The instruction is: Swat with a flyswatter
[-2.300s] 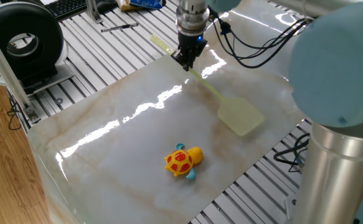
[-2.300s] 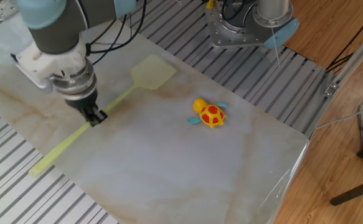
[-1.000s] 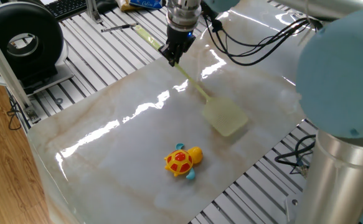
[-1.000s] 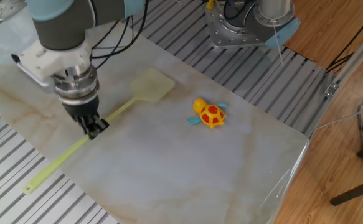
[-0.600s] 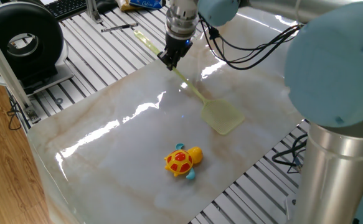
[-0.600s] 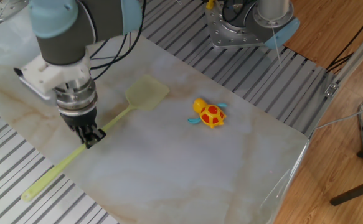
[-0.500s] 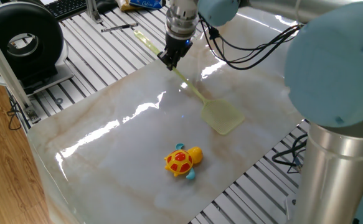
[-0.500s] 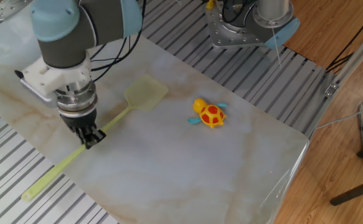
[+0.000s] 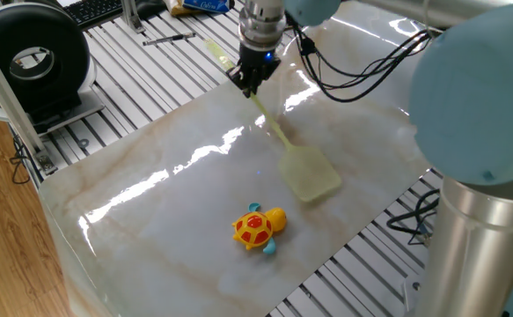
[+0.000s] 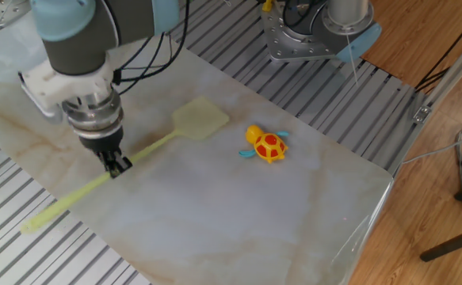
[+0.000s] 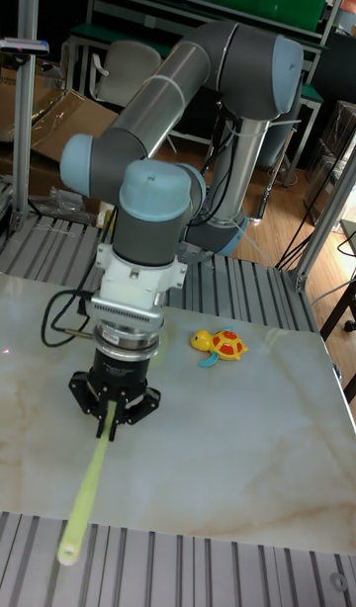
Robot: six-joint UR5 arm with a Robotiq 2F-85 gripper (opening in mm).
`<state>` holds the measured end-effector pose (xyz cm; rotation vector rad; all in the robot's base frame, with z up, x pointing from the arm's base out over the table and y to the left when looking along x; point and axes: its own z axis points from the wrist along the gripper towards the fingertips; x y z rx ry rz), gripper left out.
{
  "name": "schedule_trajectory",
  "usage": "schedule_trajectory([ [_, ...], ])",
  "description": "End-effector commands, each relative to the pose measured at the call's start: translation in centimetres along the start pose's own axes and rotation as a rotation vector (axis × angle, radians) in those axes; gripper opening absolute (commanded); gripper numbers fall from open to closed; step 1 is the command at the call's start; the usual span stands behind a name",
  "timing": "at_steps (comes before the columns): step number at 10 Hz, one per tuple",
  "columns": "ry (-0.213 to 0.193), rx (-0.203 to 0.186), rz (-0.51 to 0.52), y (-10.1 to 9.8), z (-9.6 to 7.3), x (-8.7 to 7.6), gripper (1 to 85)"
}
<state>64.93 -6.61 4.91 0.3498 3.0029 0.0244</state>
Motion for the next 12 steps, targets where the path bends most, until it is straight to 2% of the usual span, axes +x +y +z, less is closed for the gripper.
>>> schedule_trajectory([
  [1,0.069,0.086,0.228,-4.6,-2.3,2.9,1.3],
  [3,0.068,0.069,0.215,-6.6,-1.5,3.9,1.3],
  [4,0.083,0.069,0.215,-6.2,-1.5,3.8,1.3],
  [5,0.094,0.073,0.216,-4.9,-2.1,3.5,1.3],
  [6,0.095,0.055,0.240,-3.5,-2.3,3.2,1.3],
  [7,0.097,0.032,0.274,-2.9,-1.6,3.1,1.3],
  [8,0.098,0.084,0.303,-4.4,-0.3,2.9,1.3],
  [9,0.092,0.247,0.319,-8.5,1.0,2.8,1.3],
  [10,0.082,0.267,0.318,-9.8,1.8,2.8,1.3],
  [11,0.077,0.209,0.305,-9.5,2.4,3.0,1.3],
  [12,0.087,0.169,0.265,-9.3,2.3,3.5,1.3],
])
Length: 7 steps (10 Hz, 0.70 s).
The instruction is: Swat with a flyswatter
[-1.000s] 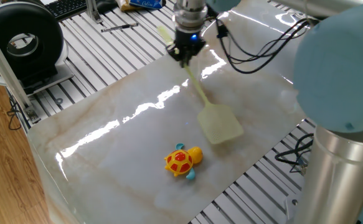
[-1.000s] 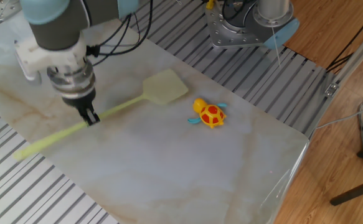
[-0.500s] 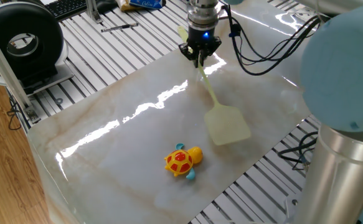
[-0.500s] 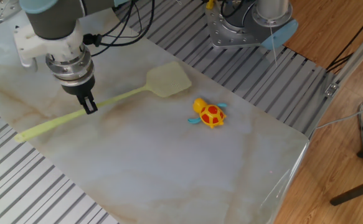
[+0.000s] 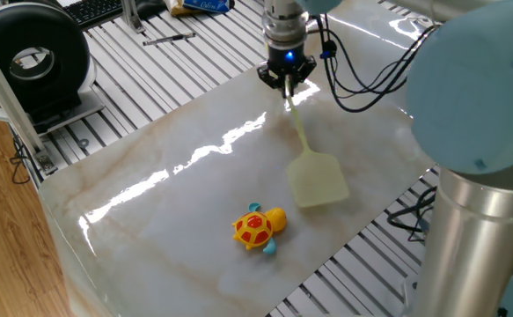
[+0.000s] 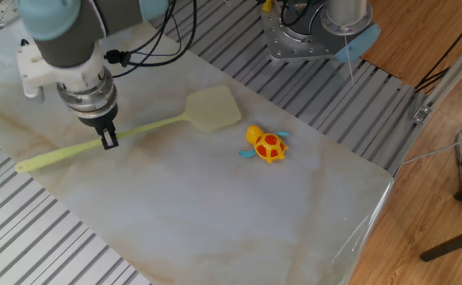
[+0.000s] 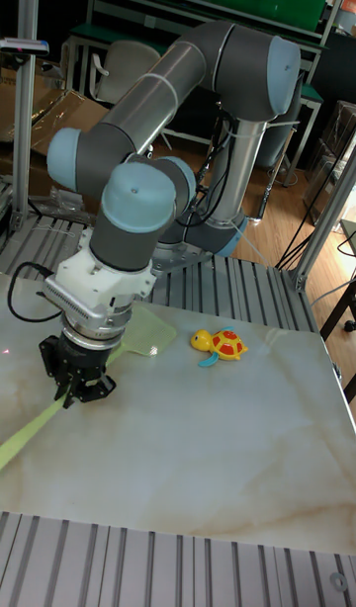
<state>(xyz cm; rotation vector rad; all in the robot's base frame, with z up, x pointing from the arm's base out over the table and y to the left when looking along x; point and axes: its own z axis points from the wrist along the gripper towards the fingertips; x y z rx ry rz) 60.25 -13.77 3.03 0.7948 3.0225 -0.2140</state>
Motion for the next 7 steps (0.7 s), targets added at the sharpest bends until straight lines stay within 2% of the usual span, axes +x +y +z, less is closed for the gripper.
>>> schedule_trajectory([
  [1,-0.012,-0.095,-0.099,0.4,0.9,0.0,1.7],
  [2,-0.059,-0.173,-0.203,2.0,0.4,-0.7,36.0],
  [3,-0.126,-0.204,-0.331,2.8,-0.2,-1.9,59.7],
  [4,-0.155,-0.202,-0.379,2.8,-0.7,-2.5,68.7],
  [6,-0.134,-0.205,-0.401,3.1,-2.5,-1.7,69.7],
  [7,-0.103,-0.198,-0.363,3.9,-4.4,-0.5,45.7],
])
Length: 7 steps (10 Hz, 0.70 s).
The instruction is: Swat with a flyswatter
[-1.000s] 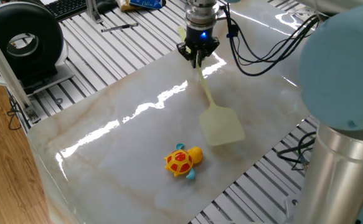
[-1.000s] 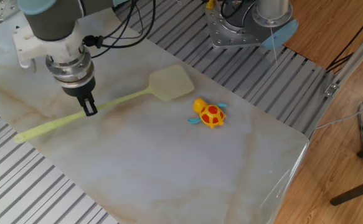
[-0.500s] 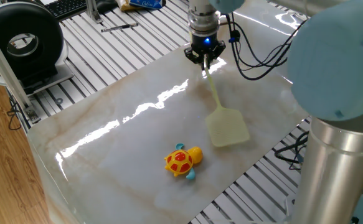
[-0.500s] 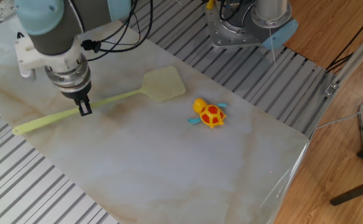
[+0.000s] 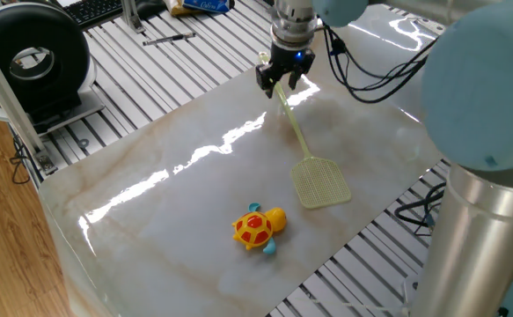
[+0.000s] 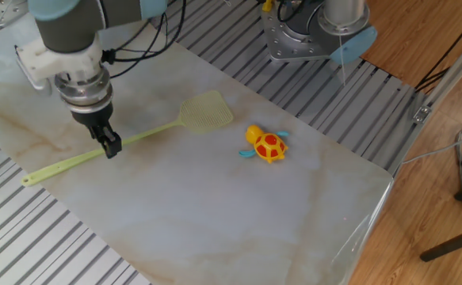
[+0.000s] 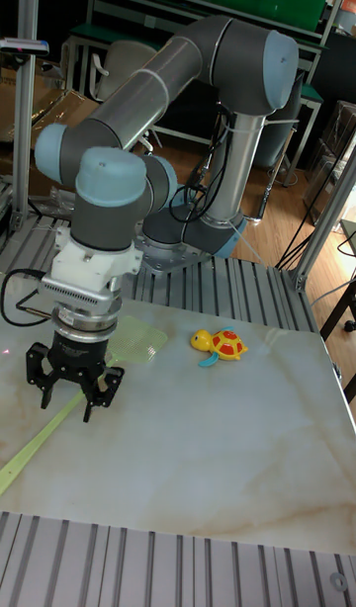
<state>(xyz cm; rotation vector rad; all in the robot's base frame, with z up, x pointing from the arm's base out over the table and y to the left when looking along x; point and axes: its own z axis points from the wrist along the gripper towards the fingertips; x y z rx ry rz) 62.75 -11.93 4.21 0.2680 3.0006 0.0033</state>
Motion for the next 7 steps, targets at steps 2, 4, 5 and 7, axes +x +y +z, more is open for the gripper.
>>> schedule_trajectory([
  [2,0.030,-0.078,0.023,6.7,-3.8,0.2,3.0],
  [4,0.045,0.010,0.007,8.1,-4.8,0.3,1.3],
  [5,0.065,0.044,-0.028,6.7,-5.1,0.8,1.3],
  [7,0.132,0.109,-0.103,4.9,-5.4,2.4,1.3],
])
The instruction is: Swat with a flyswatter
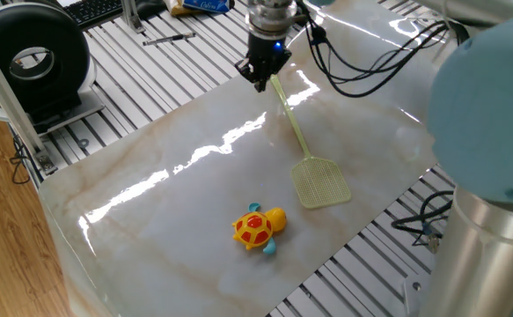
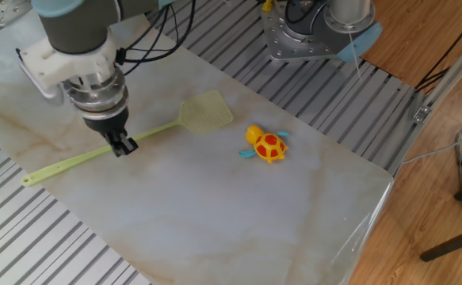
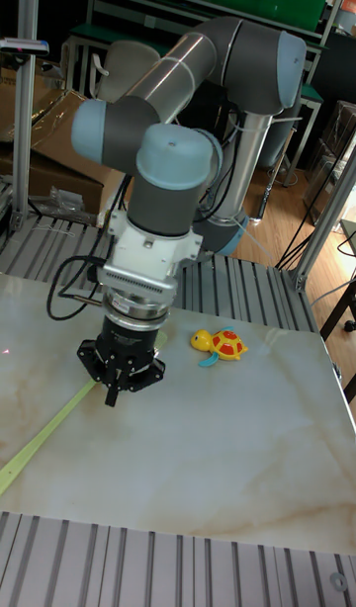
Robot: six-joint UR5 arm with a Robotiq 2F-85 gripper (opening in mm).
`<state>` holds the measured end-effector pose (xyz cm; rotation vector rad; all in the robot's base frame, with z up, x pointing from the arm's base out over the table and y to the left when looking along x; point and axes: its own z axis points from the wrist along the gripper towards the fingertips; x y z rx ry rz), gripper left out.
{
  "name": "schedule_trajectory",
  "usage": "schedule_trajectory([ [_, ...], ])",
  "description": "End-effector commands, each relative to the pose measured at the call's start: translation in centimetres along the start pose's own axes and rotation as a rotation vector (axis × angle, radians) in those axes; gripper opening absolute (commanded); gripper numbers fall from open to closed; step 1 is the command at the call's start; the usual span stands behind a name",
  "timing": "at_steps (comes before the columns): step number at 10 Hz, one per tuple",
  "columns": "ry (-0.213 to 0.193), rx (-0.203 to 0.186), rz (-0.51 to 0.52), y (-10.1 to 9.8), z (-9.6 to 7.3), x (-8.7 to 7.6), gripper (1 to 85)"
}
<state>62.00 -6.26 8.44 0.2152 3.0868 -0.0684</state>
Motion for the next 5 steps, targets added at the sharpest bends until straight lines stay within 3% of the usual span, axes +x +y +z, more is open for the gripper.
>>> schedule_trajectory([
  [1,0.039,0.004,-0.097,0.6,-0.7,1.1,1.3],
  [2,0.038,-0.065,-0.076,2.4,-0.9,1.5,1.3],
  [4,0.070,-0.042,-0.045,5.3,-2.8,1.2,1.3],
  [5,0.084,-0.051,-0.030,6.9,-3.3,1.2,1.3],
])
